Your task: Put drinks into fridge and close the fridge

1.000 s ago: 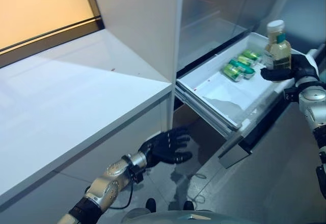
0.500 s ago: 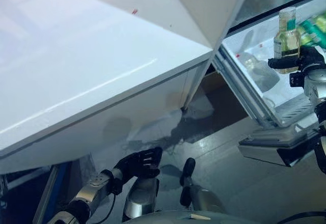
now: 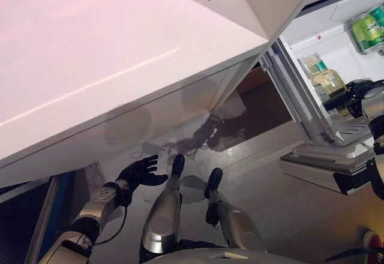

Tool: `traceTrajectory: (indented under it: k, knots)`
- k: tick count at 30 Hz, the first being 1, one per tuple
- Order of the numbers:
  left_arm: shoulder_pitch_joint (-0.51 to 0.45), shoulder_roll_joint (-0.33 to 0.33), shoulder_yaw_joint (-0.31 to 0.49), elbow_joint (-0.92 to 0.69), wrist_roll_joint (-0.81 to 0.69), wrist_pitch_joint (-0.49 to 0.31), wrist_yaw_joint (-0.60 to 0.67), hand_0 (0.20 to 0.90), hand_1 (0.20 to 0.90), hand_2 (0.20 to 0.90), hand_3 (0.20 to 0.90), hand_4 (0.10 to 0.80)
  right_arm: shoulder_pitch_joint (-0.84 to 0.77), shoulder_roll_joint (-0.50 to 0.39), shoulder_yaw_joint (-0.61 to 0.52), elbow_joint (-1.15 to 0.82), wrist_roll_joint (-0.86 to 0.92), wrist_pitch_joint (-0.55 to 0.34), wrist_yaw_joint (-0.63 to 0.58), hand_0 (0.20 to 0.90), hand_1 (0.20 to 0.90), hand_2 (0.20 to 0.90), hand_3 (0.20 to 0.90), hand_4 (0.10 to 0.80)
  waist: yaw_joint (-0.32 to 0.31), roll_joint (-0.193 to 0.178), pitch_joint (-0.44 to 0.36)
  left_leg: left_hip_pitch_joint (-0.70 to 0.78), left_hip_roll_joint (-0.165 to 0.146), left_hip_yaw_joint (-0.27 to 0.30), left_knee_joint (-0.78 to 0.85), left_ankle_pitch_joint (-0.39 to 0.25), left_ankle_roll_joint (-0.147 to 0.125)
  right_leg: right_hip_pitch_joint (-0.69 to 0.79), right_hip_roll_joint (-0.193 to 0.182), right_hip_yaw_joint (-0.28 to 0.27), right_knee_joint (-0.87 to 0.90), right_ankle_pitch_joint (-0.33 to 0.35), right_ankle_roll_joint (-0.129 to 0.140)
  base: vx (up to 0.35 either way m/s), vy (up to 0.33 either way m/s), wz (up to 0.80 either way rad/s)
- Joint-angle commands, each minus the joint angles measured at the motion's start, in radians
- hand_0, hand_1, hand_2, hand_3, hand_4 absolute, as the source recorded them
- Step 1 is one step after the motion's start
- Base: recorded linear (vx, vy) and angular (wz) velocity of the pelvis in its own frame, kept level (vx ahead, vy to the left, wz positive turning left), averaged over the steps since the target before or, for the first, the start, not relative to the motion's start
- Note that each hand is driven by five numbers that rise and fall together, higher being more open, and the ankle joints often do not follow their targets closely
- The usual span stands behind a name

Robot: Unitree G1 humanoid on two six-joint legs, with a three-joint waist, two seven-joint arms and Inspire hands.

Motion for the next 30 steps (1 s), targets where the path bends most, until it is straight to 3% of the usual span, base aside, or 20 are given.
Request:
traceTrajectory:
  k: [1, 9, 16, 23, 24, 30]
  knots:
    - [0.074, 0.040, -0.001, -0.048, 0.042, -0.017, -0.040, 0.900, 0.900, 0.900, 0.900, 0.800, -0.110, -0.167, 0.136, -0.023, -0.033, 0.000, 0.058, 0.900, 0.900, 0.900, 0.900, 0.800, 0.011, 0.006, -0.040, -0.067, -0.023, 0.068, 0.134, -0.124, 0.044, -0.090, -0.011, 0.028, 0.200, -0.090, 0.028, 0.000, -0.016, 0.03]
    - [0.100, 0.035, 0.003, -0.032, 0.089, -0.024, -0.053, 0.900, 0.900, 0.900, 0.900, 0.800, -0.121, -0.193, 0.137, -0.082, 0.051, 0.000, 0.134, 0.900, 0.900, 0.900, 0.900, 0.800, 0.000, -0.014, -0.085, 0.001, -0.021, 0.079, 0.092, -0.128, 0.041, -0.037, -0.009, 0.038, 0.180, -0.098, 0.033, -0.001, 0.016, -0.01]
    - [0.121, 0.000, 0.029, 0.037, 0.145, -0.009, -0.047, 0.900, 0.900, 0.900, 0.900, 0.800, -0.066, -0.202, -0.015, -0.162, 0.449, -0.049, 0.021, 0.900, 0.900, 0.900, 0.900, 0.800, -0.036, -0.036, -0.175, 0.082, -0.022, 0.104, 0.058, -0.141, 0.043, 0.021, -0.009, 0.064, 0.157, -0.098, 0.044, 0.006, 0.060, -0.08]
    - [0.152, -0.044, 0.053, 0.132, 0.191, -0.003, -0.024, 0.900, 0.900, 0.900, 0.900, 0.800, 0.097, -0.205, -0.270, -0.361, 0.907, -0.230, -0.223, 0.900, 0.900, 0.900, 0.900, 0.800, -0.097, -0.046, -0.284, 0.154, -0.026, 0.149, 0.035, -0.172, 0.045, 0.066, -0.009, 0.112, 0.121, -0.093, 0.068, -0.012, 0.074, -0.21]
    - [0.159, -0.053, 0.056, 0.142, 0.188, -0.002, -0.024, 0.900, 0.900, 0.900, 0.900, 0.800, 0.133, -0.201, -0.324, -0.385, 0.966, -0.287, -0.276, 0.900, 0.900, 0.900, 0.900, 0.800, -0.105, -0.044, -0.306, 0.165, -0.027, 0.158, 0.035, -0.180, 0.045, 0.075, -0.009, 0.118, 0.116, -0.093, 0.072, 0.061, 0.087, -0.21]
    - [0.179, -0.094, 0.042, 0.176, 0.204, 0.007, -0.021, 0.900, 0.900, 0.900, 0.900, 0.800, 0.316, -0.118, -0.579, -0.495, 1.085, -0.487, -0.506, 0.900, 0.900, 0.900, 0.900, 0.800, -0.134, -0.025, -0.379, 0.210, -0.035, 0.171, 0.047, -0.213, 0.058, 0.107, -0.013, 0.148, 0.129, -0.113, 0.078, 0.073, 0.053, -0.19]
